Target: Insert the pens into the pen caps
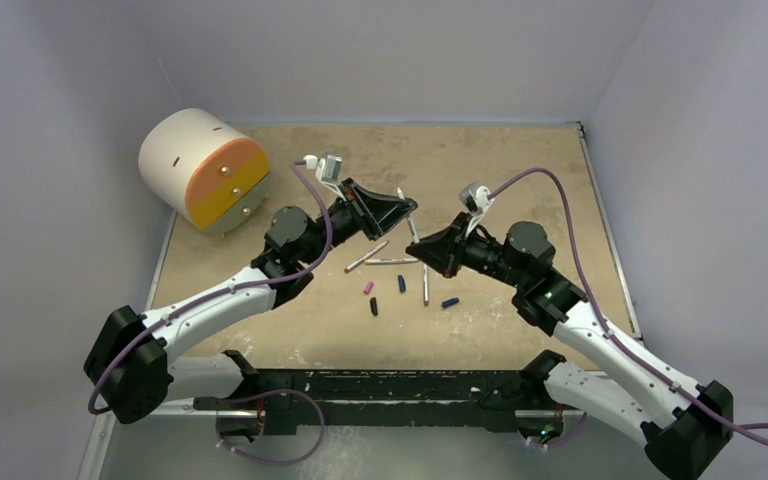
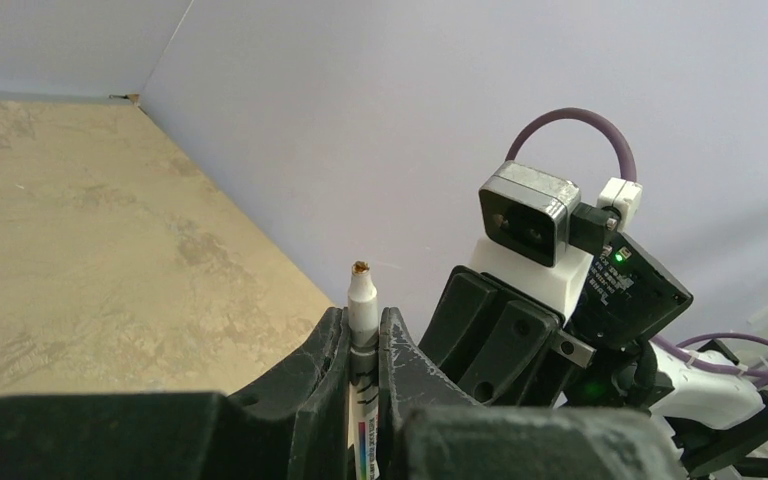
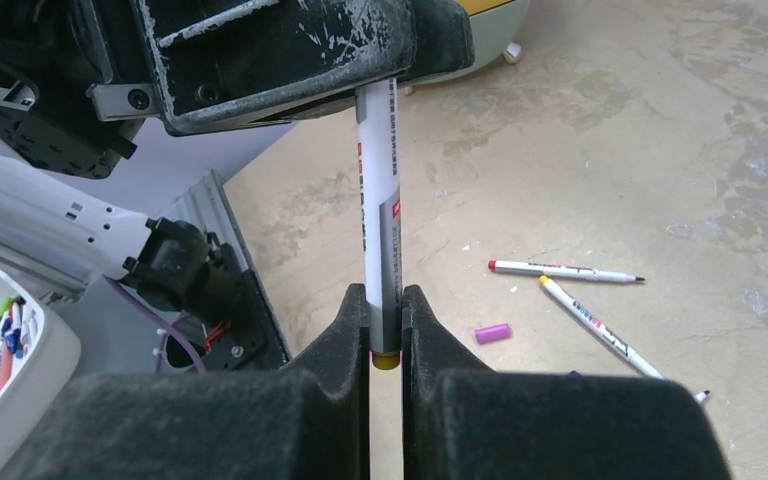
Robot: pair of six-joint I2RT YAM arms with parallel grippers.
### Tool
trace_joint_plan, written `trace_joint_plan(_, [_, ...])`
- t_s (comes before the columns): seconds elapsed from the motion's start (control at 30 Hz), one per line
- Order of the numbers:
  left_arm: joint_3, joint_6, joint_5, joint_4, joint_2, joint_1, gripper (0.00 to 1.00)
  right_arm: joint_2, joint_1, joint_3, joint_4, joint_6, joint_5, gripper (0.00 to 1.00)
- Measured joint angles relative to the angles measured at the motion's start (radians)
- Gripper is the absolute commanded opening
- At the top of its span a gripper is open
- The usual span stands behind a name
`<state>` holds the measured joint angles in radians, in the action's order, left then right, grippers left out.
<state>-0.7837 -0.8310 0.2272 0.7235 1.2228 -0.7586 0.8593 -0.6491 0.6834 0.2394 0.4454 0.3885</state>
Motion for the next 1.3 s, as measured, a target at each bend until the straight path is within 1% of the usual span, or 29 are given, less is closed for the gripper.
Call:
trace_joint_plan(0.03, [0.003, -0.002, -0.003, 0.001, 0.0, 0.0, 0.07, -0.002, 0.0, -0.002, 0.0, 0.0, 0.0, 0.0])
trace_joint_plan(0.1, [0.01, -0.007, -0.007, 0.002, -0.002, 0.0, 0.22, -0.003, 0.0, -0.004, -0.001, 0.0, 0.0, 0.0])
trace_joint_plan(0.13, [0.012, -0.008, -0.01, 0.003, -0.004, 0.0, 0.35, -0.003, 0.0, -0.005, -0.001, 0.001, 0.001, 0.0])
trace_joint_plan(0.17, [0.013, -0.007, -0.013, 0.002, -0.005, 0.0, 0.42, -0.003, -0.001, -0.005, 0.001, 0.002, 0.002, 0.0])
trace_joint_plan(0.27, [0.014, -0.014, -0.015, 0.001, -0.005, 0.0, 0.46, -0.003, -0.001, -0.005, 0.022, 0.015, 0.001, 0.0])
trace_joint_plan(0.43, [0.038, -0.02, -0.015, 0.021, -0.008, 0.0, 0.47, -0.002, -0.001, -0.005, 0.082, 0.052, 0.005, 0.0])
trace_joint_plan(0.7, [0.064, -0.024, -0.02, 0.053, -0.036, 0.0, 0.45, 0.031, 0.0, -0.005, 0.166, 0.106, 0.027, 0.0])
trace_joint_plan(0.9, [0.074, -0.048, -0.018, 0.1, -0.033, -0.002, 0.43, 0.033, 0.0, -0.005, 0.187, 0.125, 0.027, 0.0])
trace_joint_plan(1.0, [0.076, -0.053, -0.018, 0.114, -0.023, -0.005, 0.33, 0.034, -0.001, -0.005, 0.19, 0.129, 0.03, 0.0])
trace_joint_plan(1.13, [0.076, -0.064, -0.017, 0.129, -0.01, -0.016, 0.28, 0.042, -0.001, -0.005, 0.19, 0.129, 0.031, 0.0])
trace_joint_plan(1.2, [0.076, -0.067, -0.016, 0.129, -0.005, -0.018, 0.14, 0.045, -0.001, -0.005, 0.187, 0.129, 0.031, 0.0])
trace_joint_plan(1.3, [0.075, -0.071, -0.013, 0.137, 0.002, -0.022, 0.0, 0.045, 0.0, -0.005, 0.175, 0.129, 0.029, 0.0])
